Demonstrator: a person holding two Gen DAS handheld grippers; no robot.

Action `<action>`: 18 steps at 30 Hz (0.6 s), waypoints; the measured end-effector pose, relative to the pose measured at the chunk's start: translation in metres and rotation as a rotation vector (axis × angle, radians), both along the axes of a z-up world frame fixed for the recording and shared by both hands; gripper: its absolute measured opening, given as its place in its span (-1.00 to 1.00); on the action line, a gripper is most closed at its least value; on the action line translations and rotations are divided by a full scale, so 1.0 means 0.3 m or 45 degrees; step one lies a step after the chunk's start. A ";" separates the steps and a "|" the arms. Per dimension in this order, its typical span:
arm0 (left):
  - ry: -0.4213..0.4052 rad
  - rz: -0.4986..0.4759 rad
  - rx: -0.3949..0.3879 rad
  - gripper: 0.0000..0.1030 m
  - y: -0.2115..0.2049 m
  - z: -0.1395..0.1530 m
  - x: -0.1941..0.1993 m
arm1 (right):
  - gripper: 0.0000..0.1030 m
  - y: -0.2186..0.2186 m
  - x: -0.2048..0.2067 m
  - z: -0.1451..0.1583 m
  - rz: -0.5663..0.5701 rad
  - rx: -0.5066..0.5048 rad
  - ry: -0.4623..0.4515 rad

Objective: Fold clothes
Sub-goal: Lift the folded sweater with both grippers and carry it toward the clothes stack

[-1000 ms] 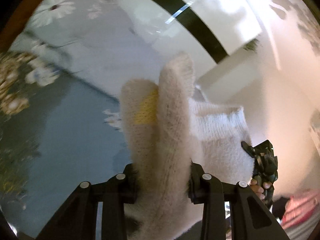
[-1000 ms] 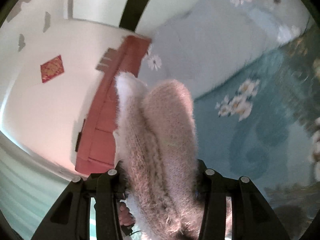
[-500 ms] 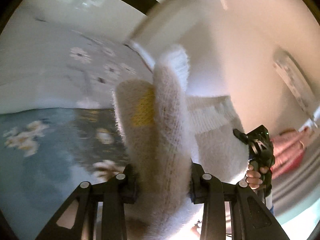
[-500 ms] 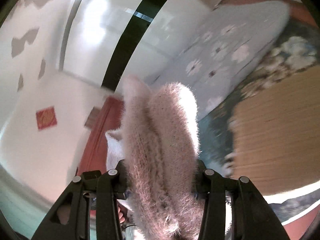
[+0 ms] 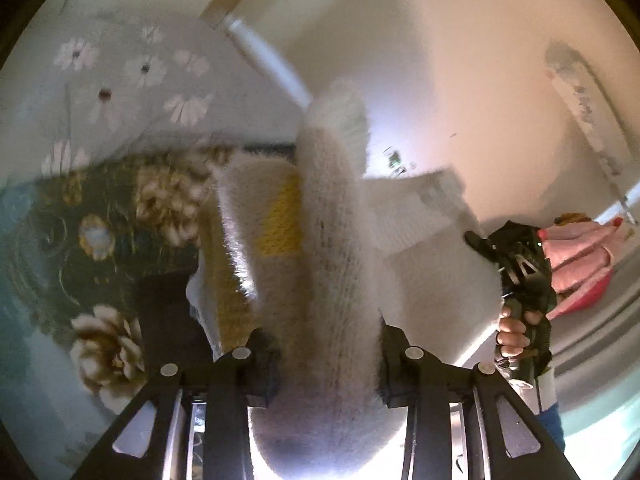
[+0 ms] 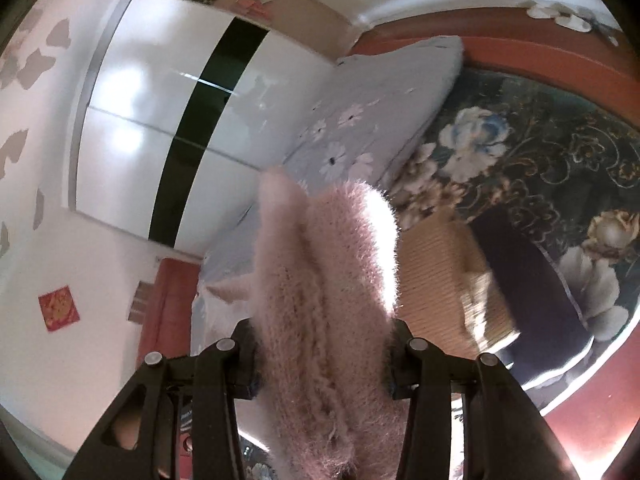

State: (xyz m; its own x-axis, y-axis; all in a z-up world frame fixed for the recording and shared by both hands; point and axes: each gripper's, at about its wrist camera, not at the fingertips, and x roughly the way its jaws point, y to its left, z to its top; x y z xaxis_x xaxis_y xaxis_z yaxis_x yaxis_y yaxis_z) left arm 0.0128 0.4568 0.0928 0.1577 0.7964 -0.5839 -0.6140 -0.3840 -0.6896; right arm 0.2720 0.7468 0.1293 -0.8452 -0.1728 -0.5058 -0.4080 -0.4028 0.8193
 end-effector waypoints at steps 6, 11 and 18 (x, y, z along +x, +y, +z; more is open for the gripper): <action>-0.039 0.005 -0.051 -0.16 -0.001 -0.154 -0.005 | -0.11 0.097 0.014 -0.325 -0.123 -0.152 -0.102; -0.093 0.017 -0.055 -0.09 -0.002 -0.189 -0.029 | -0.09 0.149 -0.002 -0.452 -0.146 -0.208 -0.064; -0.107 -0.004 -0.072 -0.03 -0.016 -0.165 -0.051 | -0.03 0.129 0.035 -0.410 -0.154 -0.190 -0.093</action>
State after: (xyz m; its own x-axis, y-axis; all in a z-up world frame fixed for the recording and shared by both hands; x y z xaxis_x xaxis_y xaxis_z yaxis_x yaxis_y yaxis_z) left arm -0.0027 0.4520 0.0434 0.2110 0.7618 -0.6125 -0.5560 -0.4219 -0.7162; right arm 0.2824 0.7857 0.0063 -0.8265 -0.1494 -0.5427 -0.5064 -0.2235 0.8328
